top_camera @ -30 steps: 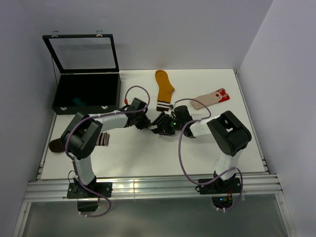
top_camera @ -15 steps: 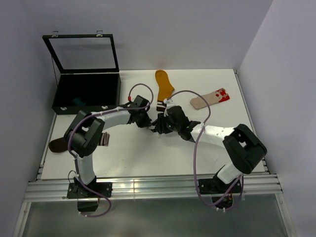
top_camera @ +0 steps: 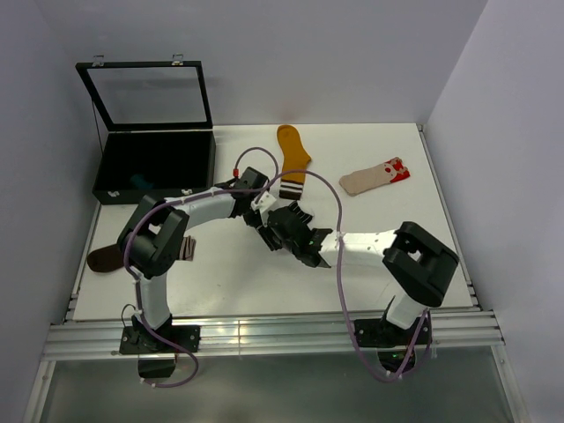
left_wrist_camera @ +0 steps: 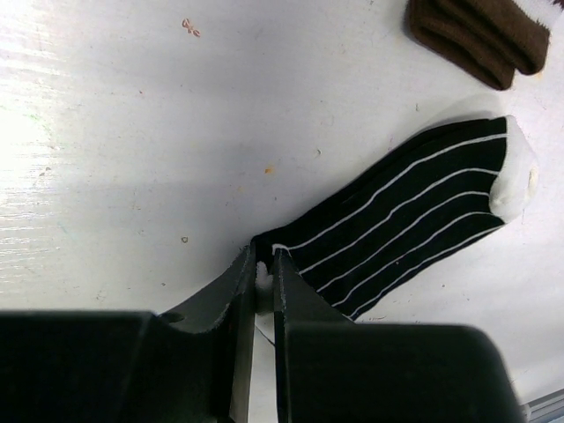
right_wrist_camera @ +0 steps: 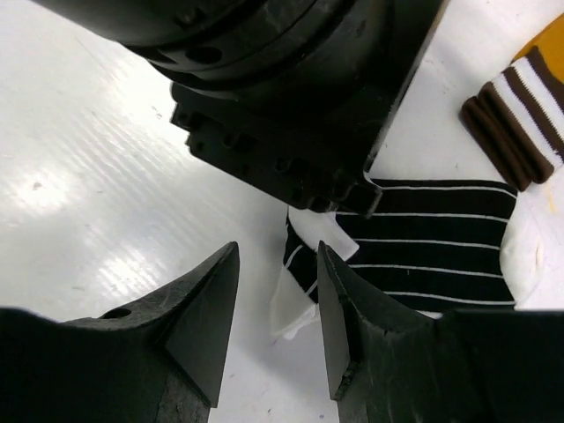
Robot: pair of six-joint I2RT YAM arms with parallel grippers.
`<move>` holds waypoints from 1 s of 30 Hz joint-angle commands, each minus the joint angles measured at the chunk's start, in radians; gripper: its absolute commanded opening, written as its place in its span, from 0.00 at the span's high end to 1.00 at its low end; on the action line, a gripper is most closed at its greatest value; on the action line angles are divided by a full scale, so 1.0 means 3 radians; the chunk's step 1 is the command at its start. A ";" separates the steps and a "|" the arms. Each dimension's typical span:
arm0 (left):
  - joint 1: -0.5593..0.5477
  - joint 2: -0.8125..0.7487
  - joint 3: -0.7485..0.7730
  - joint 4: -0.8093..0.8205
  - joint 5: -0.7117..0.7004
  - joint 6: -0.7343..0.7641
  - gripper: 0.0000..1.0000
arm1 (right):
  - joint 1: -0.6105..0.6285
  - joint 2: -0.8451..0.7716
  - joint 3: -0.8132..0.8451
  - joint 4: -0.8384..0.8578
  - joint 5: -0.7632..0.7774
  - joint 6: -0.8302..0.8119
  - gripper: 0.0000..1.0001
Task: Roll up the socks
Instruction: Roll the sock at the center of the board.
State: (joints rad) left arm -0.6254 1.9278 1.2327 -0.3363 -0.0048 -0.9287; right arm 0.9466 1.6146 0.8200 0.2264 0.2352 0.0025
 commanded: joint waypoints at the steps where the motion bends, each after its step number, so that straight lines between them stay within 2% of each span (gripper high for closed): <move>1: -0.0022 0.0109 0.0002 -0.0209 -0.0015 0.0120 0.85 | 0.0035 0.0166 0.0145 0.0181 0.0234 -0.0218 0.52; 16: -0.0022 0.0114 -0.0013 -0.0193 -0.0015 0.0110 0.85 | 0.0025 0.0498 -0.0095 0.0192 0.0320 0.0114 0.52; 22: -0.0022 0.0114 -0.0024 -0.0193 -0.0015 0.0094 0.84 | 0.0025 0.0590 -0.0120 0.0109 0.0402 0.0252 0.57; 25: -0.0022 0.0094 -0.0029 -0.0183 -0.0015 0.0084 0.83 | 0.0025 0.0580 -0.0156 0.0115 0.0387 0.0293 0.74; 26: -0.0022 0.0078 -0.0029 -0.0183 -0.0015 0.0069 0.82 | 0.0005 0.0550 -0.0156 0.0115 0.0301 0.0314 0.85; 29: -0.0022 0.0032 -0.0059 -0.0152 -0.0015 0.0033 0.79 | -0.0087 0.0458 -0.0217 0.0155 0.0106 0.0406 0.98; 30: -0.0017 0.0012 -0.0070 -0.0147 -0.0020 0.0002 0.76 | -0.0123 0.0432 -0.0228 0.0166 -0.0061 0.0477 1.00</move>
State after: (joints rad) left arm -0.6254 1.9282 1.2324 -0.3359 -0.0040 -0.9272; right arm 0.9367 1.7588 0.7834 0.2970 0.3206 0.0814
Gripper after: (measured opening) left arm 0.219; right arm 0.040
